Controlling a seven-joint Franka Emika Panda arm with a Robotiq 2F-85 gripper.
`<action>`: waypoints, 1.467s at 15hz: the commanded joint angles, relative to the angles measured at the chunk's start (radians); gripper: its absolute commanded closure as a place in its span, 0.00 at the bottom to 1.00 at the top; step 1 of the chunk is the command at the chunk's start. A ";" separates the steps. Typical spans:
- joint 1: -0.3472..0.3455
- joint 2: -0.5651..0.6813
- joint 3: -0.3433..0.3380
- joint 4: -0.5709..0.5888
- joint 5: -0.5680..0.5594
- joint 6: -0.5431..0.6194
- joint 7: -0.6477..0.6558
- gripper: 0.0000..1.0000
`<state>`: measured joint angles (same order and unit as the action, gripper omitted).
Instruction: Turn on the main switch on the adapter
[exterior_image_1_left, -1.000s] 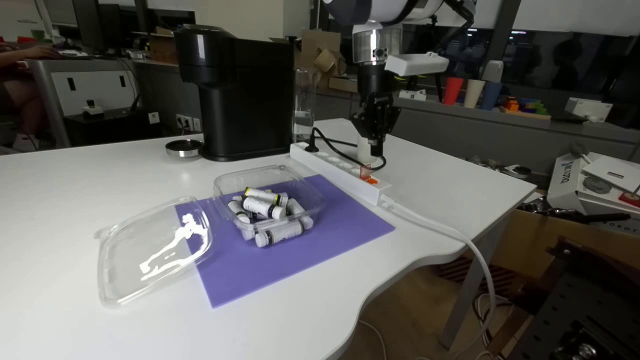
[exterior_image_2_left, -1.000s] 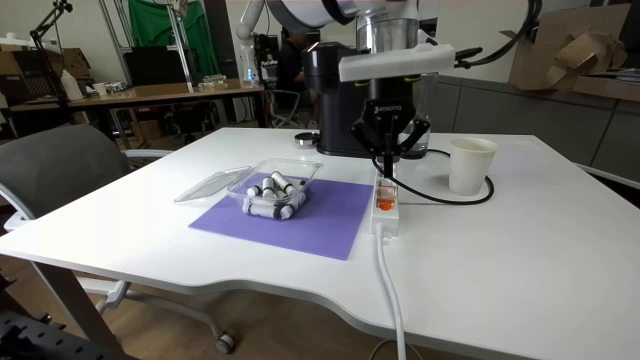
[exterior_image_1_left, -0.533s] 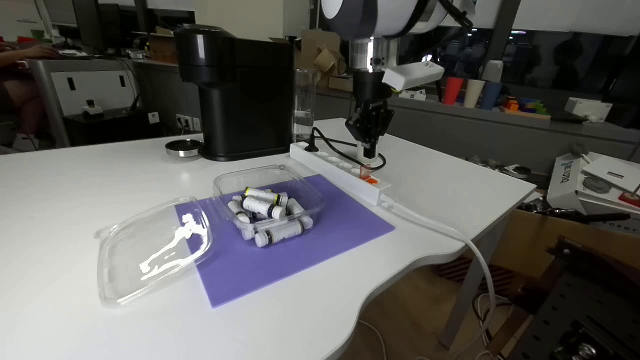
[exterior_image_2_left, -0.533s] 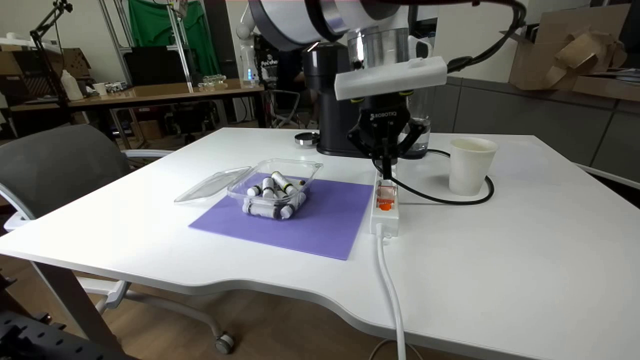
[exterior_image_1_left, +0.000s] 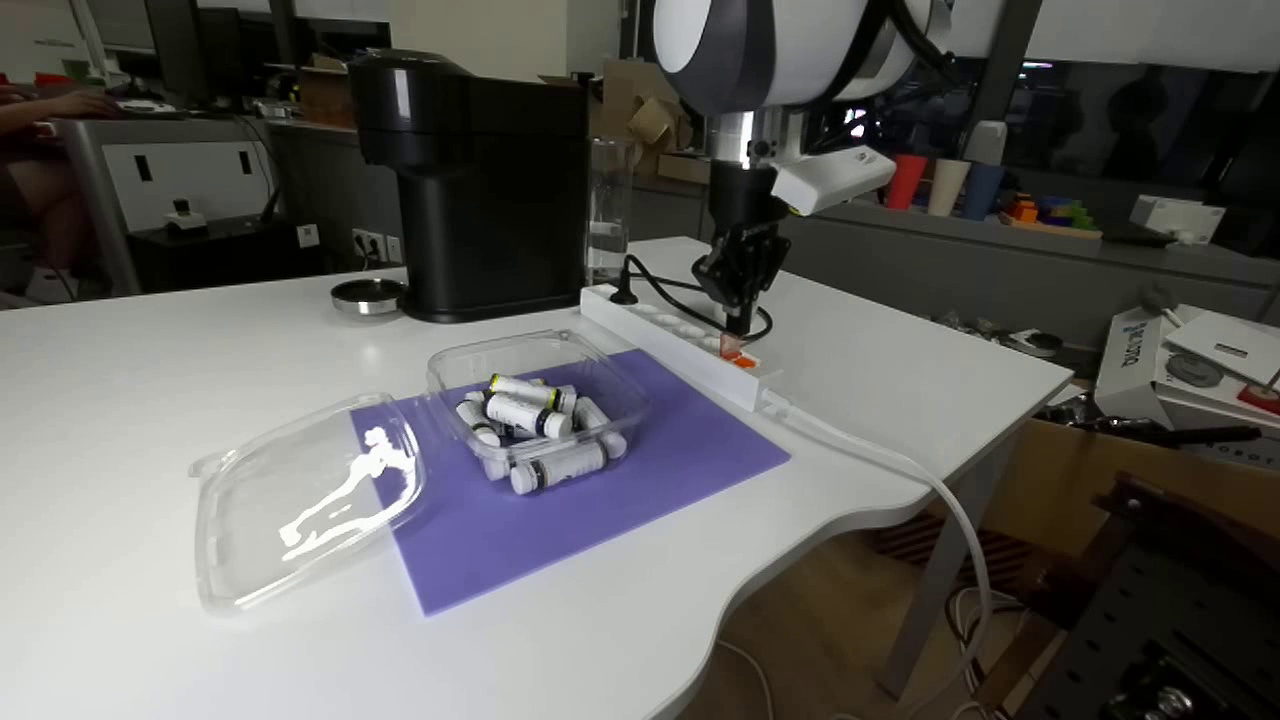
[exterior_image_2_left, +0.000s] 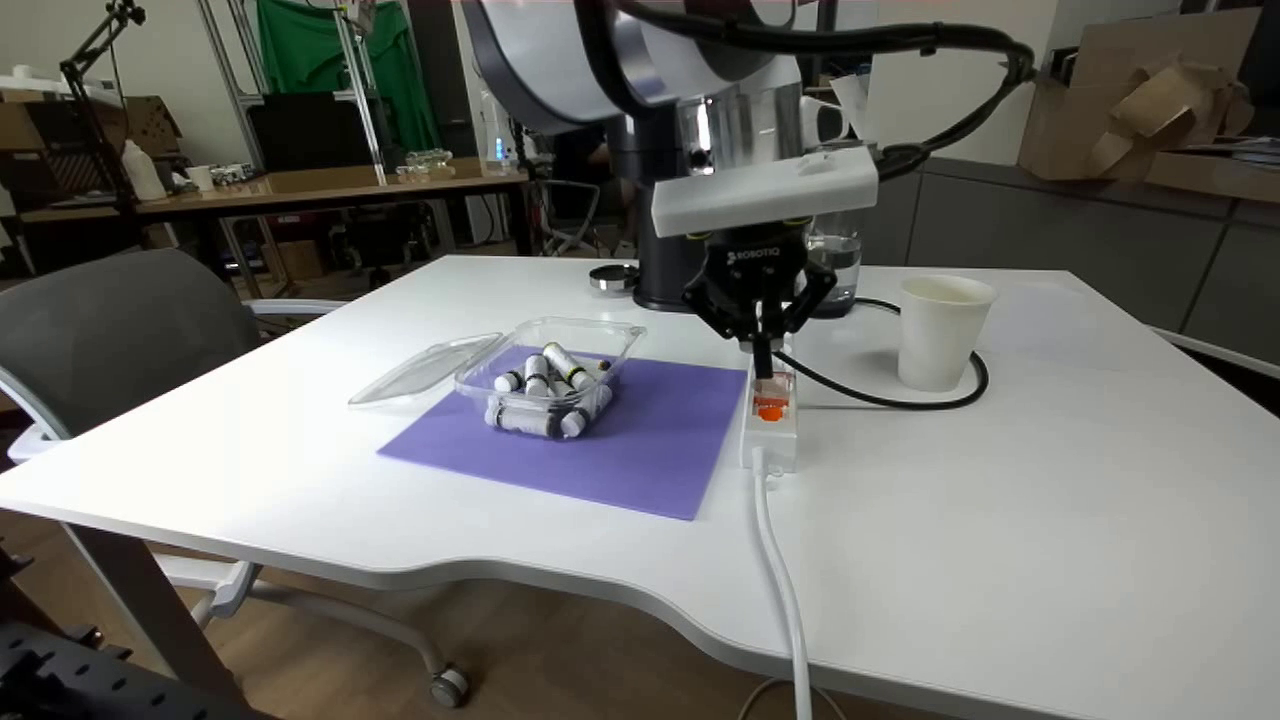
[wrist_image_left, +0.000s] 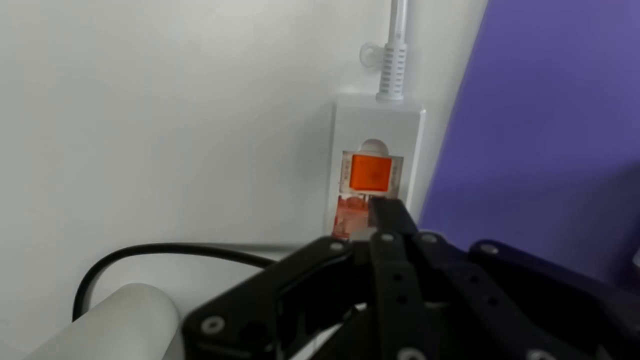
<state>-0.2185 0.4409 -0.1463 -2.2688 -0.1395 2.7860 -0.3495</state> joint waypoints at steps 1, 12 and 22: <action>-0.002 -0.021 -0.007 -0.035 -0.013 0.018 0.038 1.00; -0.042 0.008 0.007 -0.014 0.014 -0.008 0.022 1.00; -0.096 0.065 0.062 0.047 0.049 -0.035 -0.029 1.00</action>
<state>-0.2848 0.4848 -0.1119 -2.2673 -0.1111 2.7841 -0.3551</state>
